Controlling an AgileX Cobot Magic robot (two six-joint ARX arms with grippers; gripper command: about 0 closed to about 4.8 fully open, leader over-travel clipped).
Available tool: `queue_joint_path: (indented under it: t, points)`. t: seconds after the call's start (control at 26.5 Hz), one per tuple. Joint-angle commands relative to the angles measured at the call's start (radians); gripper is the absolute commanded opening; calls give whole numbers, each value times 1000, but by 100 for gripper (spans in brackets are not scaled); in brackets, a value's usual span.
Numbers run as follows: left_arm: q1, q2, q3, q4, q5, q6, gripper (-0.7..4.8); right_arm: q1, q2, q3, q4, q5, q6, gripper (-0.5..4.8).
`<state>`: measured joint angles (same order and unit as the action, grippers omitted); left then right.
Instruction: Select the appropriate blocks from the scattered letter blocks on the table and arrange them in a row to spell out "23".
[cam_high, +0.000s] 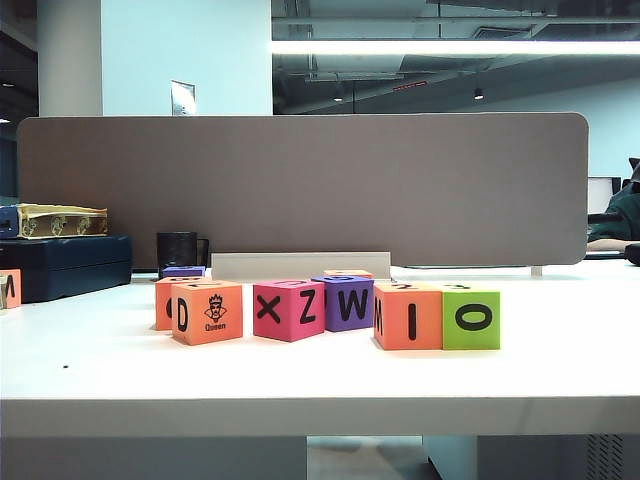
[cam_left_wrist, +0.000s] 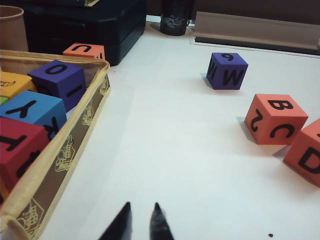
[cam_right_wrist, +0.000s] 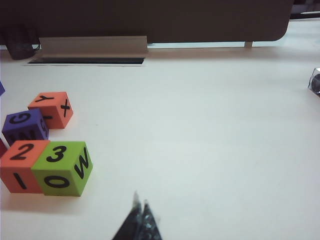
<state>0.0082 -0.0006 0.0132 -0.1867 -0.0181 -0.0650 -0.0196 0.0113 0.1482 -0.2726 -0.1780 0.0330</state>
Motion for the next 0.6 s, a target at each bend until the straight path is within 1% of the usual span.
queue_joint_path:
  t: [0.04,0.34,0.45,0.6]
  points:
    - [-1,1,-2,1,4,-2,49,-1,-12,-20,34,5,0,-1]
    - [-1,1,-2,1,4,-2,49,-1,-12,-89,76,5,0,-1]
    - [-1,1,-3,1,4,-2,49,-1,-12,-113,78,29,1,-1]
    - [-1,1,-2,2,4,-2,49,-1,-12,-142,103,31,0,-1]
